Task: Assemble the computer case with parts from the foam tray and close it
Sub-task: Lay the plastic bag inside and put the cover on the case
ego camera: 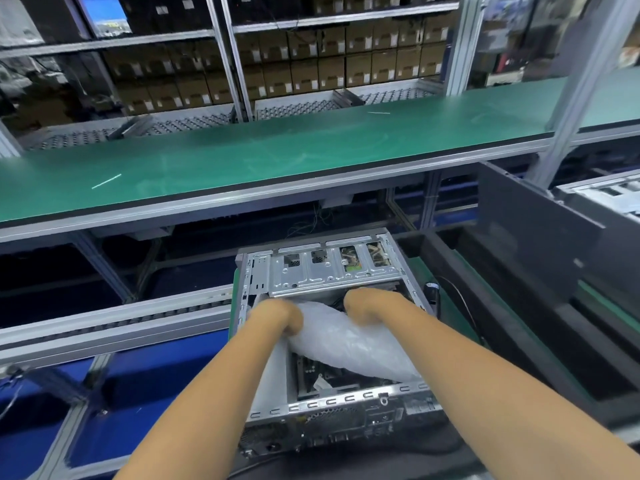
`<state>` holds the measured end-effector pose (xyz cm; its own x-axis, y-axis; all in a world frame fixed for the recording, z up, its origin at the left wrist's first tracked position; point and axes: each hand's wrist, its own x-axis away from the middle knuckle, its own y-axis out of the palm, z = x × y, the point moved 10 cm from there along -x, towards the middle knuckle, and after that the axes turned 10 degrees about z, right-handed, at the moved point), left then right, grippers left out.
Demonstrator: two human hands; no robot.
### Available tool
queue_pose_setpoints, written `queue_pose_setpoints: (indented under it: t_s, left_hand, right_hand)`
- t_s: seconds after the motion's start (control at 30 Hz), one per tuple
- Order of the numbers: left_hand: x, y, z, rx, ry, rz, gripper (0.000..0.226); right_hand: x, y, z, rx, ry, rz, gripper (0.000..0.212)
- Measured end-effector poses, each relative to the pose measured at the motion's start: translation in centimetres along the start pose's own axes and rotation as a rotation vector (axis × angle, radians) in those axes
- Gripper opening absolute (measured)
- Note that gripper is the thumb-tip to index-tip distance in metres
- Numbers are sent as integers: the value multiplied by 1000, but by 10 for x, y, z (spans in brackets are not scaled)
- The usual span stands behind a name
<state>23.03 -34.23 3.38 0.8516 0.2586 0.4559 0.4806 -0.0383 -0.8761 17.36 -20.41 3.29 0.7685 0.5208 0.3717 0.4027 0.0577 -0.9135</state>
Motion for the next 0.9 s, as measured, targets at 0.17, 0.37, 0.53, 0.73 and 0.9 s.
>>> queue_pose_setpoints:
  t_s: [0.17,0.37,0.53,0.73,0.9]
  left_hand:
    - [26,-77,67,237,237,466,13]
    - [42,-77,132,644,534,444,35]
    - [55,-93,207,682,690,465,39]
    - [28,-118,273,529,628,542,35]
    - [-13,-118,312,426,490,501,26]
  right_hand:
    - [1,-43,-10,-240,-27,184,19]
    - [17,-86,53,-615,67,494,27]
    - [27,-98,116,-825,182,615,26]
    - [32,-103,189,-865,181,616,25]
    - [38,-89,268,-763,207,548,23]
